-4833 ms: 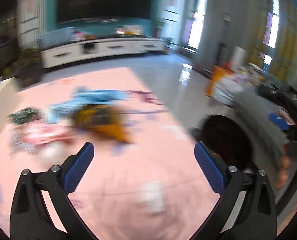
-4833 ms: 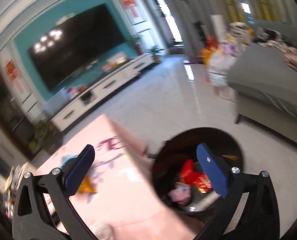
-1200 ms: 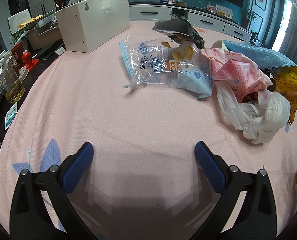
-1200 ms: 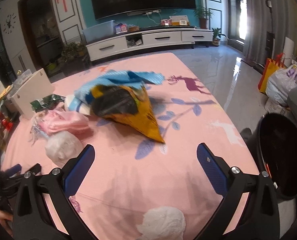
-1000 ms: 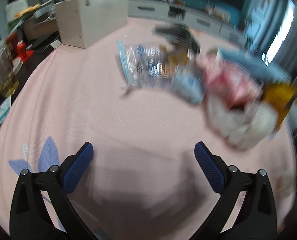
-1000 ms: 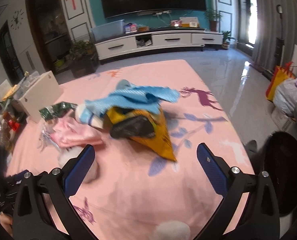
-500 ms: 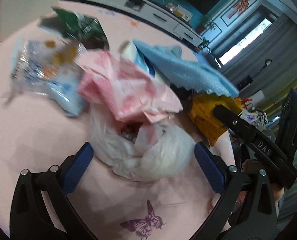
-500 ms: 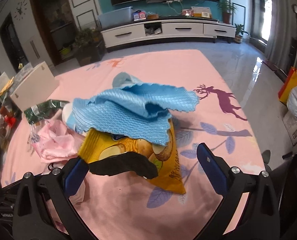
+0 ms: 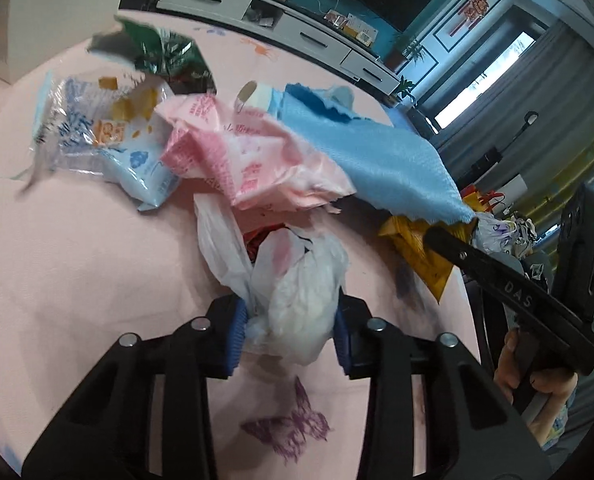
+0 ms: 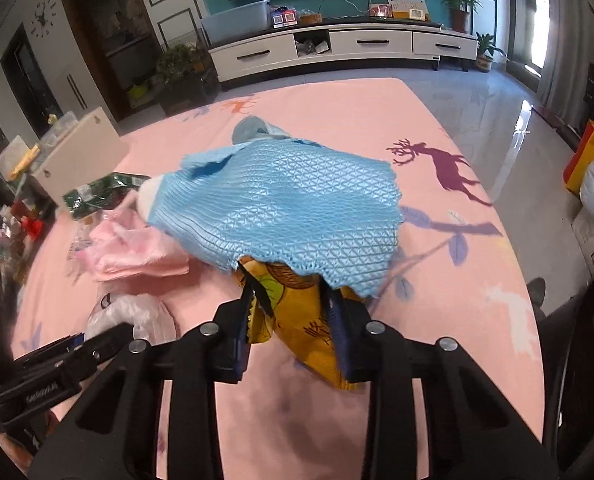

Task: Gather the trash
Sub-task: 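Grasp the yellow chip bag with the right tool while the left tool grasps a white bag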

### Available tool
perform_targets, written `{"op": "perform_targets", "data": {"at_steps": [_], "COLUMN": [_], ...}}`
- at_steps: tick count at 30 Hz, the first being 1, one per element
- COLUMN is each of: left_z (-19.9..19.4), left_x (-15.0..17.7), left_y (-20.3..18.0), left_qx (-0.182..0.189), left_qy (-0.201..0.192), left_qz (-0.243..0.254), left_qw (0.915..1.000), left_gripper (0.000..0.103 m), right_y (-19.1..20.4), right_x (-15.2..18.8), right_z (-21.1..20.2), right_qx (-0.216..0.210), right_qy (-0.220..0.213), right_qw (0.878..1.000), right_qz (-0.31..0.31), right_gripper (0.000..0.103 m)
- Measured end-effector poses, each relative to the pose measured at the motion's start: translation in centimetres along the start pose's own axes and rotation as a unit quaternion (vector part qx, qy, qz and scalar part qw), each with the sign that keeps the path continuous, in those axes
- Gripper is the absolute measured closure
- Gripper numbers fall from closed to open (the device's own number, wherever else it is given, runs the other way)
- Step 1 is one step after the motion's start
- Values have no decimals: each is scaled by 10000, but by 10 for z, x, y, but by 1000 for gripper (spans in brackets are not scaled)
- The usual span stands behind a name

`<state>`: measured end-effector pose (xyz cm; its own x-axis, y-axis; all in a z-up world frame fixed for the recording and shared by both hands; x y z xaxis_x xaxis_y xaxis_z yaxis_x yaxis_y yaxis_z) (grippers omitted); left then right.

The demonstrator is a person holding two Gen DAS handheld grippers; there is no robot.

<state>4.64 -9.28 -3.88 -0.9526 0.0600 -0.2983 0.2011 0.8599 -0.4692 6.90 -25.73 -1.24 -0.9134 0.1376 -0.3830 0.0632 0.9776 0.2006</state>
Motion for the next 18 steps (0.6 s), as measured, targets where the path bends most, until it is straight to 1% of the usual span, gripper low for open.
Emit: {"op": "perform_targets", "data": {"at_steps": [4, 7, 11, 13, 14, 15, 16, 18], "left_z": [-28, -50, -84, -99, -108, -118, -125, -135], "left_x": [6, 14, 14, 10, 8, 8, 8, 9], "left_y": [-13, -20, -26, -30, -25, -22, -20, -17], "left_qx": [-191, -350, -518, -551, -542, -558, -593, -682], "left_qy": [-208, -358, -632, -807, -875, -957, -1017, -1123], "left_qz": [203, 304, 391, 388, 376, 347, 323, 256], "left_qw": [9994, 9983, 9959, 9945, 9940, 9932, 9925, 9910], "left_gripper": [66, 66, 65, 63, 62, 62, 62, 62], "right_y": [1, 7, 22, 30, 34, 37, 40, 50], "right_x": [16, 28, 40, 42, 43, 45, 46, 51], "right_z": [-22, -32, -41, -43, -42, -40, -39, -39], "right_qx": [-154, -480, -1181, -1736, -2093, -2202, -2117, -1502], "right_qy": [-31, 57, 205, 282, 386, 454, 497, 501], "right_qw": [9999, 9988, 9927, 9844, 9771, 9744, 9760, 9872], "right_qz": [1, -15, -84, -17, 51, 92, 99, -180], "right_gripper": [69, 69, 69, 69, 69, 69, 69, 64]}}
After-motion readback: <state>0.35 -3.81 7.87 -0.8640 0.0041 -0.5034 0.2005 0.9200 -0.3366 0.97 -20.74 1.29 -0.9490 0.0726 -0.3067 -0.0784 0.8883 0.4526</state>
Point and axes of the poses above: each gripper's, at about its wrist camera, not at the fingertips, and z roughly the way its jaws point, y to its left, x to its underside, the point moved 6 cm from there along z, roughly the way its jaws point, and after that the axes turned 15 degrees about y, right-handed, at the moved point
